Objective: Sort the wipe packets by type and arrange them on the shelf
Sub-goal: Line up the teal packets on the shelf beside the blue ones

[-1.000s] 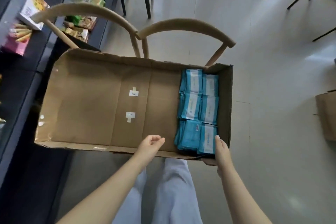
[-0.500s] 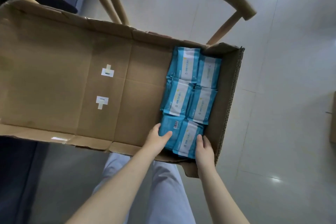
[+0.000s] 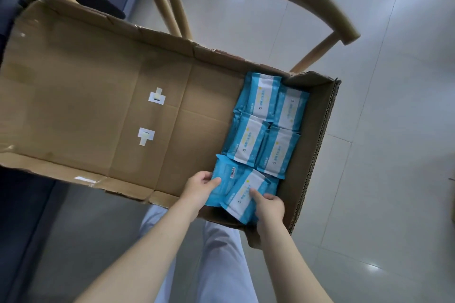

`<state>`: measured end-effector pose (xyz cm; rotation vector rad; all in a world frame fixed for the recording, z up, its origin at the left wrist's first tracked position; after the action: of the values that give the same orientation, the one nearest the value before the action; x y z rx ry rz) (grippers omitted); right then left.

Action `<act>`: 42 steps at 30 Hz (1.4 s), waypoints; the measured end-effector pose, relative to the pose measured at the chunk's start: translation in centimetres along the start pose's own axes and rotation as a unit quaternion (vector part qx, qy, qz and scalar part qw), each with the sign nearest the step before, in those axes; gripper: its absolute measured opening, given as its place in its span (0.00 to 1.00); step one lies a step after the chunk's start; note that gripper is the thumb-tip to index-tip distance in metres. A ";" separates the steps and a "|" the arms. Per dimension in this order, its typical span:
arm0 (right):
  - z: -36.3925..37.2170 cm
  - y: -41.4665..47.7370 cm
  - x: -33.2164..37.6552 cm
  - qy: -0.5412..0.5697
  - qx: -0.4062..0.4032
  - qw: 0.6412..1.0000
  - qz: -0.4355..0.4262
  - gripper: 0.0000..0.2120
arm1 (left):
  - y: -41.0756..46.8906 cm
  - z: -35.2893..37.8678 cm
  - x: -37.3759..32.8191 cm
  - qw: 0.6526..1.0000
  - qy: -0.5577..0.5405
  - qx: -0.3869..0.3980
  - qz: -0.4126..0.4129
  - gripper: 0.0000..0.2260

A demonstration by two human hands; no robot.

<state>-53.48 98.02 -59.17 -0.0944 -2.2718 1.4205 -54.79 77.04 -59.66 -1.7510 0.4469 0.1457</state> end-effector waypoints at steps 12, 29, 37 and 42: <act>6.9 -21.9 12.5 0.102 0.344 0.925 -0.123 0.04 | -19.2 -18.3 -3.3 0.885 -0.431 -0.118 0.134 0.09; 24.4 -61.9 -7.9 -0.065 0.658 0.746 -0.083 0.12 | -45.8 -46.3 19.5 0.629 -0.657 -0.181 0.375 0.28; 28.0 -73.7 -17.1 -0.106 0.705 0.695 -0.091 0.15 | -53.3 -54.6 29.7 0.662 -0.599 -0.276 0.357 0.27; 31.8 -79.8 -20.5 -0.121 0.733 0.663 -0.094 0.11 | -54.9 -59.6 33.5 0.626 -0.617 -0.343 0.332 0.18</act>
<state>-33.98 28.35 -8.54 0.8281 -0.5814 2.7080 -12.13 21.49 -6.90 -1.6111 -0.0774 2.1535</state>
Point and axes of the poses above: each hand's wrist, its own y-axis towards the middle knuckle, its own z-axis out of the palm, x = y × z, the point moved 6 cm from there along y, towards the middle knuckle, and after that the axes turned 14 degrees about y, right-handed, at the moved point
